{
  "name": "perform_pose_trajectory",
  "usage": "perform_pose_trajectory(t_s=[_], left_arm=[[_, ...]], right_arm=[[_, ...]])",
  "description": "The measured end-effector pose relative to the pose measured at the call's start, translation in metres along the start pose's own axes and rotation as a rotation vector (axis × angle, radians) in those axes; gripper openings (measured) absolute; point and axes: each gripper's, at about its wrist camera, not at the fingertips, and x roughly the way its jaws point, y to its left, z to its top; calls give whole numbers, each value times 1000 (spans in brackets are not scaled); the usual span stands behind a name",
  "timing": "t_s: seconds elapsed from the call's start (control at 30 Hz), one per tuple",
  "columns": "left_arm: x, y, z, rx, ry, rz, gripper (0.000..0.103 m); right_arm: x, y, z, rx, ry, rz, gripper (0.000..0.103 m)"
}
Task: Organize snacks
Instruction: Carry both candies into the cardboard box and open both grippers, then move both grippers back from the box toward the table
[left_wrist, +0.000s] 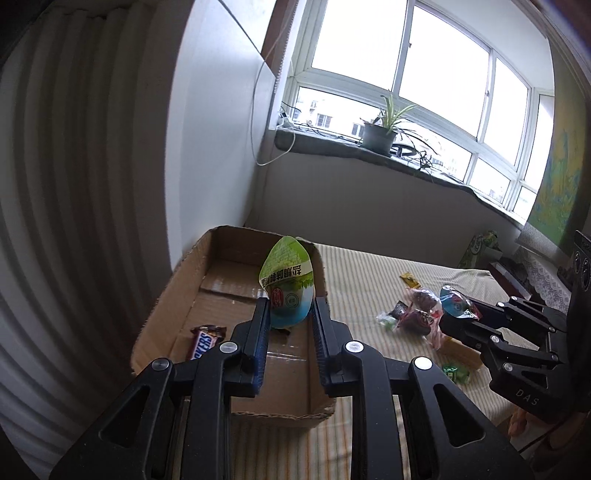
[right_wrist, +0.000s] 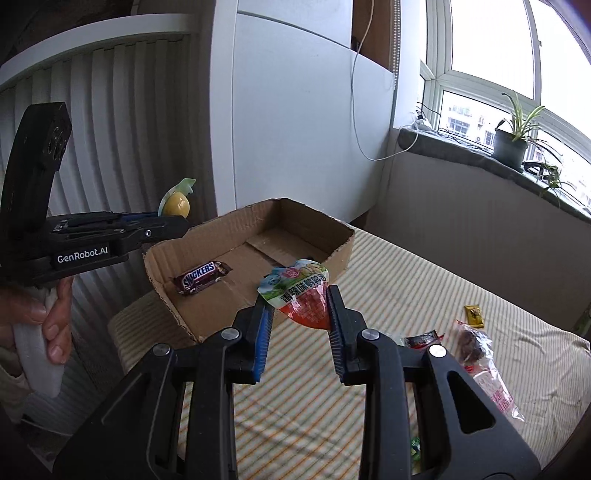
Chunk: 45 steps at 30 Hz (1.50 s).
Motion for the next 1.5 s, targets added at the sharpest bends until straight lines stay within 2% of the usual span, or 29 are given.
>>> perform_pose_trajectory(t_s=[0.23, 0.53, 0.6, 0.67, 0.7, 0.73, 0.8, 0.83, 1.1, 1.5], left_arm=[[-1, 36, 0, -40, 9, 67, 21], [23, 44, 2, -42, 44, 62, 21], [31, 48, 1, -46, 59, 61, 21], [38, 48, 0, -49, 74, 70, 21], [41, 50, -1, -53, 78, 82, 26], [43, 51, -2, -60, 84, 94, 45], [43, 55, -3, -81, 71, 118, 70], [41, 58, -3, -91, 57, 124, 72], [37, 64, -3, -110, 60, 135, 72], [27, 57, 1, -74, 37, 171, 72]], right_arm=[[43, 30, 18, -39, 13, 90, 29], [81, 26, 21, -33, 49, 126, 30], [91, 25, 18, -31, 69, 138, 32], [101, 25, 15, -36, 97, 155, 45], [104, 26, 13, -41, 101, 152, 49], [106, 27, 12, -46, 102, 151, 52], [109, 28, 9, -46, 110, 155, 52], [110, 28, 8, -43, 112, 156, 52], [103, 31, 10, -50, 101, 153, 52], [87, 28, 10, -27, 78, 133, 52]])
